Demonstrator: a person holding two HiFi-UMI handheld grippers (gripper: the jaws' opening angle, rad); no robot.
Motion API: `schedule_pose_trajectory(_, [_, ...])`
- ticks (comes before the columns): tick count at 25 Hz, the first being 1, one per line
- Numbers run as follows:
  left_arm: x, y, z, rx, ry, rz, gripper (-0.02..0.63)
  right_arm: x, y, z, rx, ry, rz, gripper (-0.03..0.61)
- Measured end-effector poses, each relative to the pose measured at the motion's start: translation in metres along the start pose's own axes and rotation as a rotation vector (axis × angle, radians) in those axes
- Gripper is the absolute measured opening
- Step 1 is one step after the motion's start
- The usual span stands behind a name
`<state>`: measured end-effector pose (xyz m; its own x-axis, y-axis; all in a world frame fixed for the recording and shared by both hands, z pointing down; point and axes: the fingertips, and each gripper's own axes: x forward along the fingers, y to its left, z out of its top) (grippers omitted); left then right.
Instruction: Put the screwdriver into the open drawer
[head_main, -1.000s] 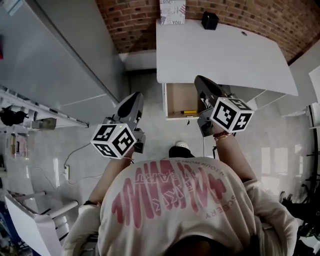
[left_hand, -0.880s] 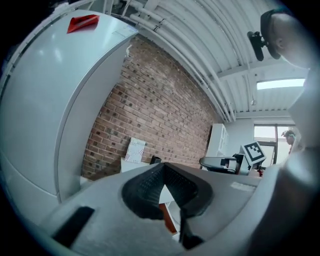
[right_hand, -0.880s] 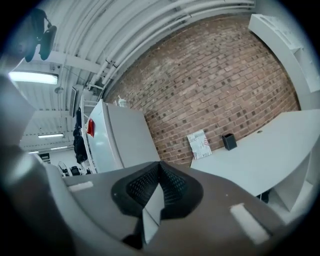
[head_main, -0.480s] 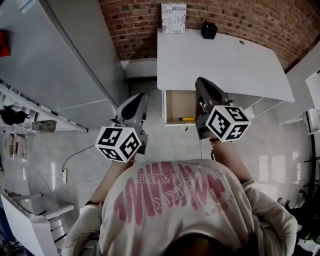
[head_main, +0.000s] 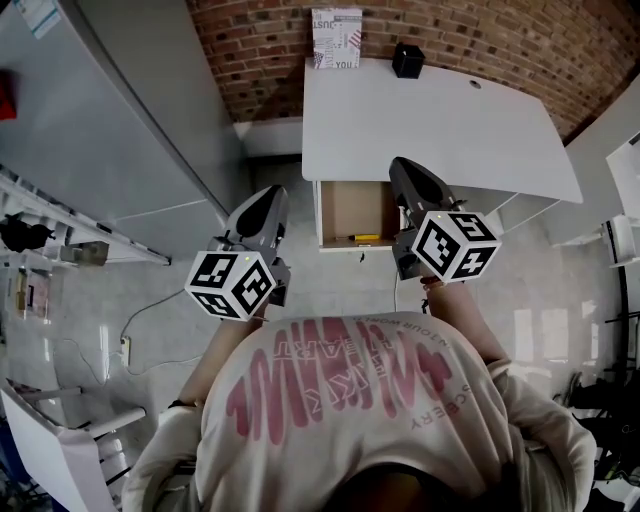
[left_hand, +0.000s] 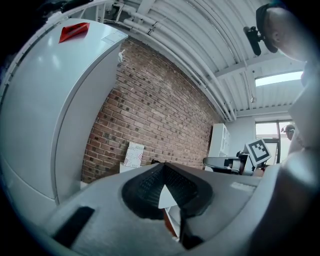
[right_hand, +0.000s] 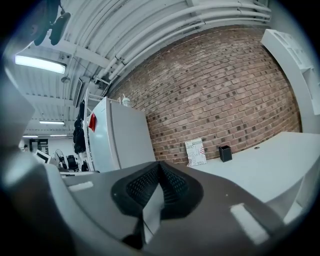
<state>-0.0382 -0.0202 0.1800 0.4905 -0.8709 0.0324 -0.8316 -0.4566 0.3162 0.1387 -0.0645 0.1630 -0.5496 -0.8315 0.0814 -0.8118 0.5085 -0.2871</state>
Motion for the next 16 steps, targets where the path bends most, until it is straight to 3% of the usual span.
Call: schedule_pose_trajectory(16, [0.006, -0.025, -0.016, -0.012, 0.032, -0.017, 0.003, -0.025, -0.013, -0.013, -0.013, 0.043, -0.019, 0.009])
